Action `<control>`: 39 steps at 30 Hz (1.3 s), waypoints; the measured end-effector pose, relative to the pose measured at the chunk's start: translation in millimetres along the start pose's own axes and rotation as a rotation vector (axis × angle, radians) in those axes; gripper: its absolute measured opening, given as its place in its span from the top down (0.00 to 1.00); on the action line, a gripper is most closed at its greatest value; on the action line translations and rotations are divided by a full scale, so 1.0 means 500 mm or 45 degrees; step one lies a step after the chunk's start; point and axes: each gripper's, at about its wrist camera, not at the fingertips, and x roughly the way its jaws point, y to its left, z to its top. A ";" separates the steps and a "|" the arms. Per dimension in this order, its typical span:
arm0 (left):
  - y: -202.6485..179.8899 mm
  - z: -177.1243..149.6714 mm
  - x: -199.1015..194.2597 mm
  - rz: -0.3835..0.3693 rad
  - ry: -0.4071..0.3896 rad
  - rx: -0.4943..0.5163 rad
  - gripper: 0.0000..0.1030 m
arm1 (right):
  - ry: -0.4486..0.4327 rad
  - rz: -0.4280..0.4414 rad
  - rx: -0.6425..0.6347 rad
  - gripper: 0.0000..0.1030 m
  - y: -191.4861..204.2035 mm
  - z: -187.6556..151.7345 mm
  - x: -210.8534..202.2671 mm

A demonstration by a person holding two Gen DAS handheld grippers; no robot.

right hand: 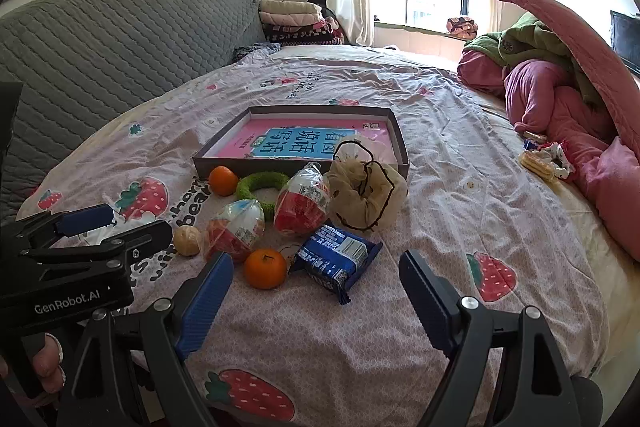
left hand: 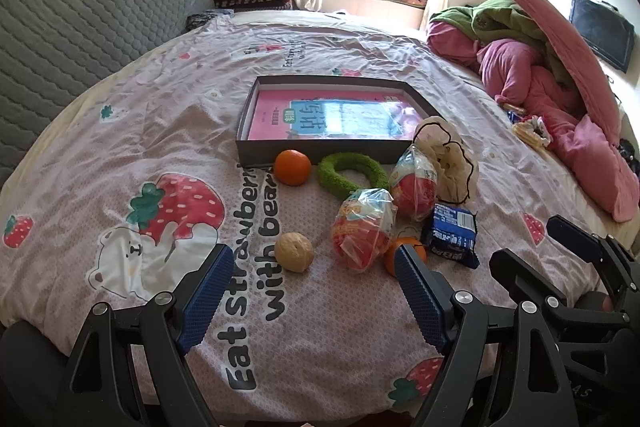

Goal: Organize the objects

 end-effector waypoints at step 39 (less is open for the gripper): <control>-0.004 -0.004 -0.024 -0.002 -0.043 0.025 0.19 | -0.028 -0.053 -0.018 0.18 0.007 0.002 -0.019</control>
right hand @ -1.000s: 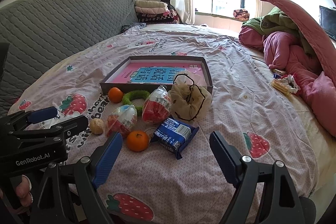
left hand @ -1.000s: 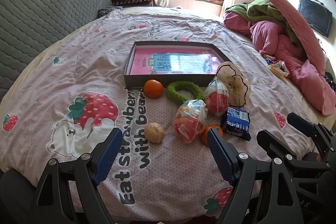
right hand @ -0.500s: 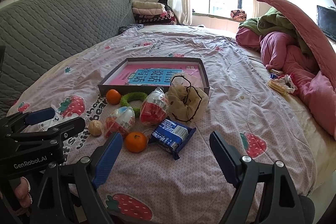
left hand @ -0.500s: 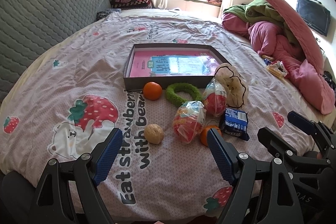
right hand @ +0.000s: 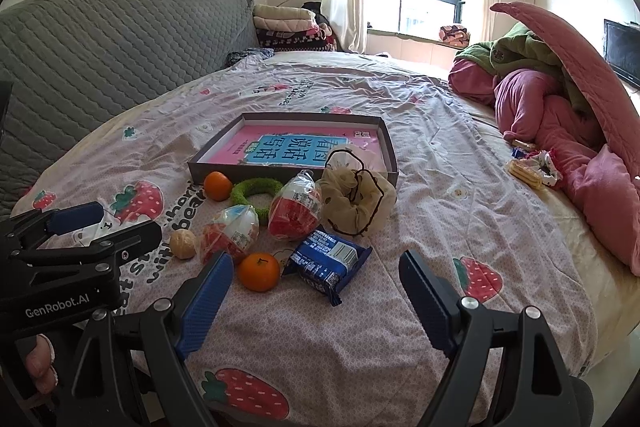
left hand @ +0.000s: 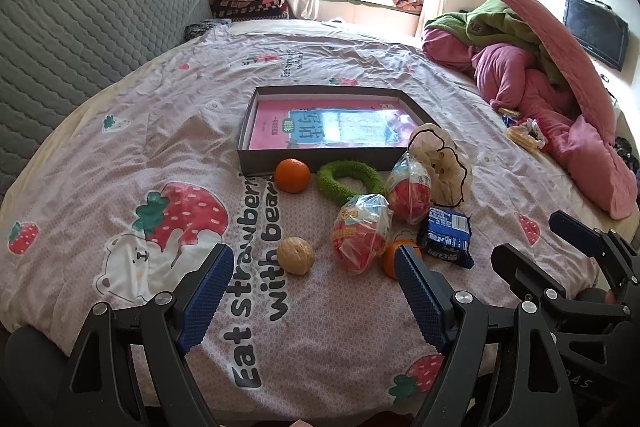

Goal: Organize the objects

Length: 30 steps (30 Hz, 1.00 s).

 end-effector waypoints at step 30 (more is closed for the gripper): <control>0.019 -0.020 0.060 -0.020 0.127 -0.016 0.19 | 0.075 0.023 -0.021 0.18 -0.001 -0.023 0.041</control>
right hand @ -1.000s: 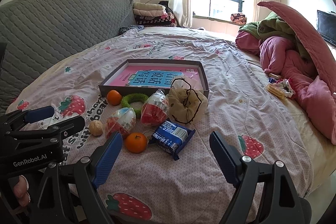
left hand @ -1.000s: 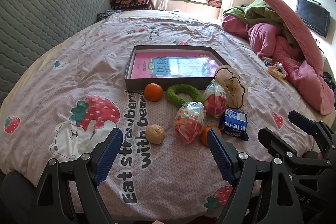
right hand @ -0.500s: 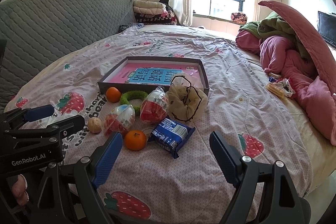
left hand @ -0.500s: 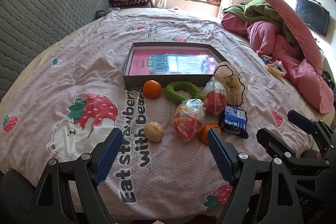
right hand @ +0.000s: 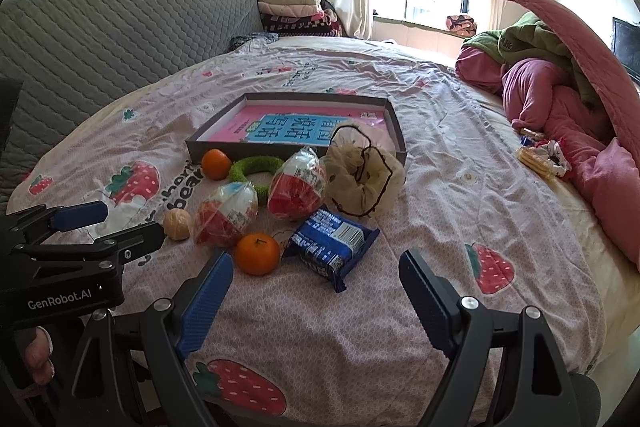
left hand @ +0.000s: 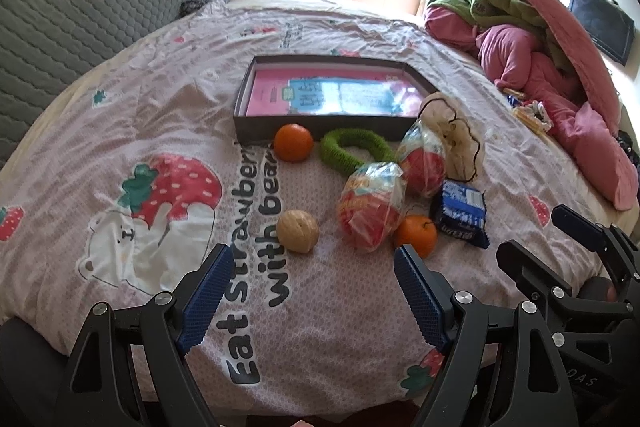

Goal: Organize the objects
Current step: 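Grasp the blue snack packet with the right tool while the left tool grasps the walnut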

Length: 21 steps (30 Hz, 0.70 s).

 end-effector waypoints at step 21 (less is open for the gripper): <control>0.026 -0.025 0.090 0.004 0.124 -0.004 0.19 | 0.104 -0.008 0.033 0.18 -0.026 -0.035 0.074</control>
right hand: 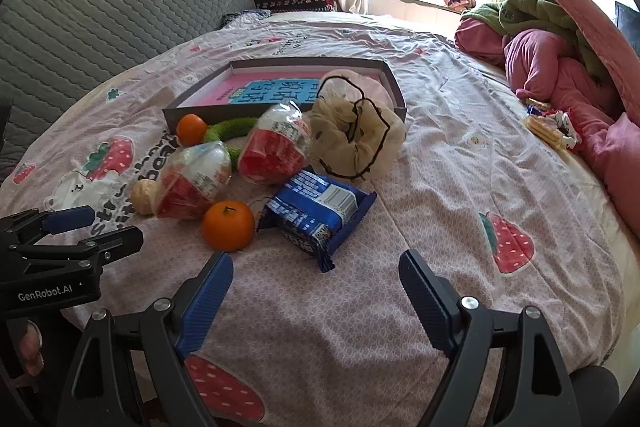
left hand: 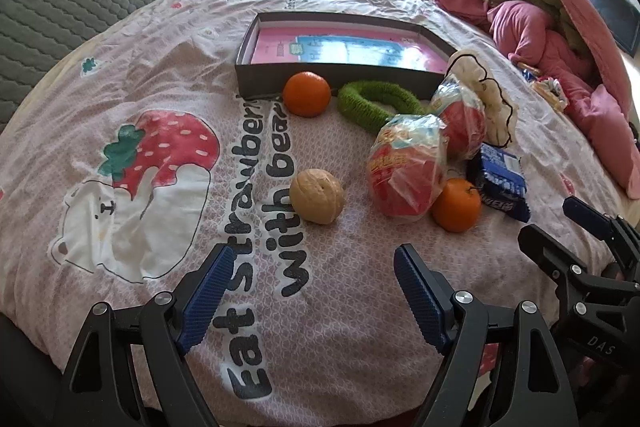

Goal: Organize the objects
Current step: 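Grasp the blue snack packet with the right tool while the left tool grasps the walnut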

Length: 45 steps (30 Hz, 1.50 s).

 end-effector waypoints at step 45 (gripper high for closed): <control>0.015 0.056 0.094 0.024 -0.064 0.043 0.29 | 0.065 0.110 -0.103 0.30 -0.031 0.050 0.139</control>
